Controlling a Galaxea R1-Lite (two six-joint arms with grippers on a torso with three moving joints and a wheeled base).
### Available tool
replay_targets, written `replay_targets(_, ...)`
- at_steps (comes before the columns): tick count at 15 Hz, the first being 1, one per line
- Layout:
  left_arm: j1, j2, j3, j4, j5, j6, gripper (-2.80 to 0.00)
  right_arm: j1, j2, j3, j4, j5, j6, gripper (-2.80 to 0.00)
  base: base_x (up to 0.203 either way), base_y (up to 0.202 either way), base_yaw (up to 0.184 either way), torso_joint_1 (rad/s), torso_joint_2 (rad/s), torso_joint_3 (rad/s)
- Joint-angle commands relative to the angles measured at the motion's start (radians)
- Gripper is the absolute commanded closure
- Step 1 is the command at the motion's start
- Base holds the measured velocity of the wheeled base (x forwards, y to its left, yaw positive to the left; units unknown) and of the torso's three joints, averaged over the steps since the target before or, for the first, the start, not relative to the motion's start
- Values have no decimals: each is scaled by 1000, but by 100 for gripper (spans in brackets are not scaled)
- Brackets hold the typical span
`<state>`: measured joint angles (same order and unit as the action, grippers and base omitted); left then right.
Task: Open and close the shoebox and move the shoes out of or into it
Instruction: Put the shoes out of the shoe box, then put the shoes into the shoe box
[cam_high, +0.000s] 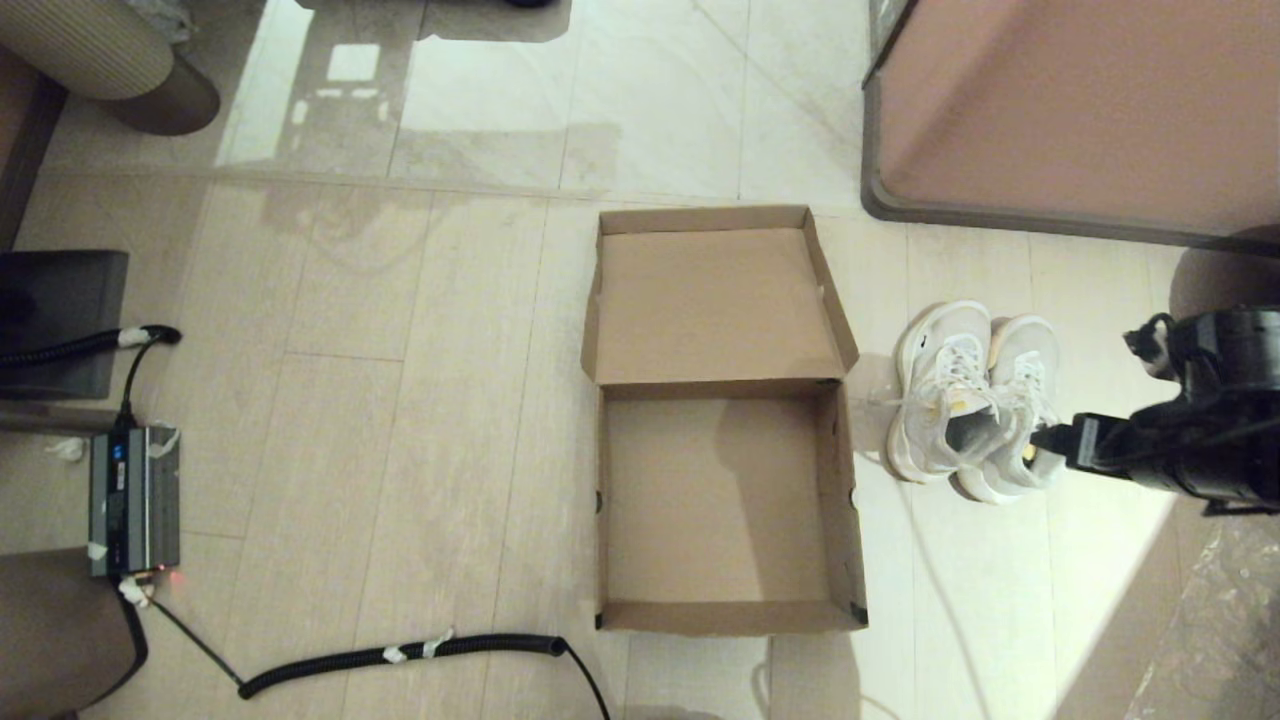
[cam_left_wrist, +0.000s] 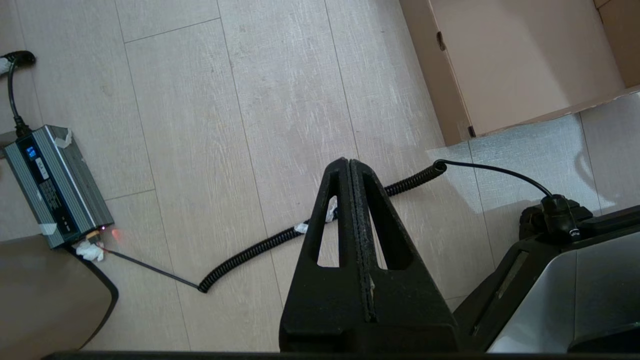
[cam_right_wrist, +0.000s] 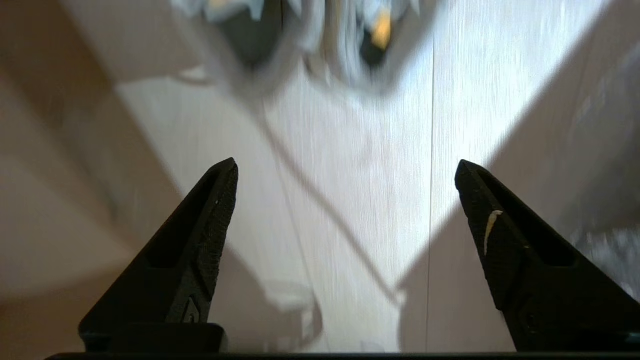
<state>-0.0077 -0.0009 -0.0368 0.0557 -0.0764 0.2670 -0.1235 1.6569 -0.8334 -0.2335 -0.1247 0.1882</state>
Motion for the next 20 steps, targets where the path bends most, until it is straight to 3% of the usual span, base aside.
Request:
replay_targets(1,0,1,0,-1,0,1,0,7,-330,269,-2,16,-1,-280,0,0,0,0,0,0)
replay_targets(4,0,1,0,1,0,3,0,12,-462,444,-3,35,3,-280,0,0,0,0,0,0)
replay_targets(5,0,1,0,1,0,3,0,13,-444,427,-3,42,-1,-166,0,0,0,0,0,0)
replay_targets(6,0,1,0,1,0,3,0,13,-396,394,-4,54,-2,0,0,0,0,0,0,0)
replay_targets(11,0,1,0,1,0,1,0,13,-24,160,-59,66,-5,0,0,0,0,0,0,0)
replay_targets(17,0,1,2,-7,0,-3,0,16,467,-69,-308,60,5,0,0,0,0,0,0,0)
replay_targets(20,0,1,-2,1,-1,-2,0,30,581,-192,-417,59,2,0,0,0,0,0,0,0)
